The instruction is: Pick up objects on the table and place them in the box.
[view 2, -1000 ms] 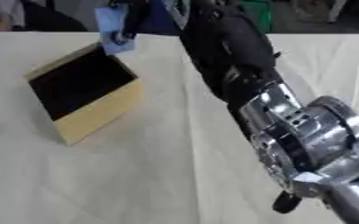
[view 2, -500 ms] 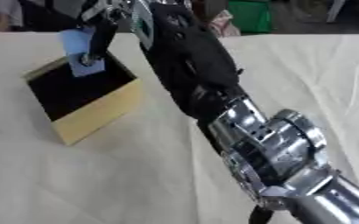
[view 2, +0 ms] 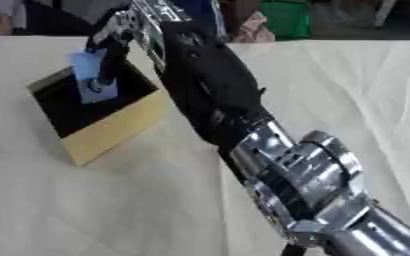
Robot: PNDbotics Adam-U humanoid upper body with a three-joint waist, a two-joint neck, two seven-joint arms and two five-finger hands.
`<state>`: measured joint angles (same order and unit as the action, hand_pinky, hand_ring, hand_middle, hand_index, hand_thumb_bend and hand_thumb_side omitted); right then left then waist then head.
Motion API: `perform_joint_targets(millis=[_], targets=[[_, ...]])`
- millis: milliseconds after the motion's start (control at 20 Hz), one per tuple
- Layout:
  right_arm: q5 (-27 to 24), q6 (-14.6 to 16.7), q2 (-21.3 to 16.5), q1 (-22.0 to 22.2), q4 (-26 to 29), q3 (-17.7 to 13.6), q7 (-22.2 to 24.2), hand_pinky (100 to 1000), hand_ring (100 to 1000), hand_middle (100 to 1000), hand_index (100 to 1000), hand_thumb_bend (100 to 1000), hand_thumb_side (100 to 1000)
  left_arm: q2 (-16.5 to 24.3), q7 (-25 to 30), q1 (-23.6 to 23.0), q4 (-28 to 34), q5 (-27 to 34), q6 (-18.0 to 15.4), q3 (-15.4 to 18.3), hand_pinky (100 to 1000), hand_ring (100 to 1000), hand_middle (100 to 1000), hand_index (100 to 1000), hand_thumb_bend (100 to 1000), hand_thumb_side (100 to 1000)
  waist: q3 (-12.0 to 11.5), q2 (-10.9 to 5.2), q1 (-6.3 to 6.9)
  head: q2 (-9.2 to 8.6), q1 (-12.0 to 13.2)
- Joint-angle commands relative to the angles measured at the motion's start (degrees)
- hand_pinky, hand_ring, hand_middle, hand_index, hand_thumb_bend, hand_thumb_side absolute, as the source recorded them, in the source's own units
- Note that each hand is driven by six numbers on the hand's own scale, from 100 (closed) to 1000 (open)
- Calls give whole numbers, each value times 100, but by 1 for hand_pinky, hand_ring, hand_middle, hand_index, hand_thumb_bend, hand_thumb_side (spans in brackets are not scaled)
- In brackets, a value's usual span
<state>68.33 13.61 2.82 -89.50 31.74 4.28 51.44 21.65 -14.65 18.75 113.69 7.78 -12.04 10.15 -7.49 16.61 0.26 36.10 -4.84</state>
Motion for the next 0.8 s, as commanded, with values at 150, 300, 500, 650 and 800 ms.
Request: perform_joint_targets(millis=[150, 300, 500, 650, 800], targets=[[231, 49, 13, -111, 76, -51, 53, 954, 1000, 1000, 1000, 287, 600, 80, 28, 61, 90, 16, -2, 29, 651, 576, 572, 861, 100, 894, -20, -98, 35, -83, 20], [261, 38, 20, -103, 84, -68, 47, 954, 1000, 1000, 1000, 300, 614, 78, 27, 60, 90, 17, -2, 30, 651, 576, 572, 861, 100, 895, -20, -97, 35, -85, 29], [310, 29, 31, -103, 69, -72, 52, 955, 1000, 1000, 1000, 311, 628, 74, 27, 61, 90, 18, 0, 31, 651, 576, 572, 861, 100, 894, -23, -98, 33, -98, 30], [327, 17, 17, -99, 83, -85, 30, 950, 1000, 1000, 1000, 267, 623, 76, 26, 58, 90, 17, -1, 33, 651, 576, 571, 861, 100, 894, -21, -100, 33, -96, 38], [305, 9, -57, -99, 102, -102, 9, 948, 1000, 1000, 1000, 249, 625, 79, 22, 51, 90, 13, -2, 37, 651, 575, 571, 861, 100, 894, -13, -103, 30, -89, 59]])
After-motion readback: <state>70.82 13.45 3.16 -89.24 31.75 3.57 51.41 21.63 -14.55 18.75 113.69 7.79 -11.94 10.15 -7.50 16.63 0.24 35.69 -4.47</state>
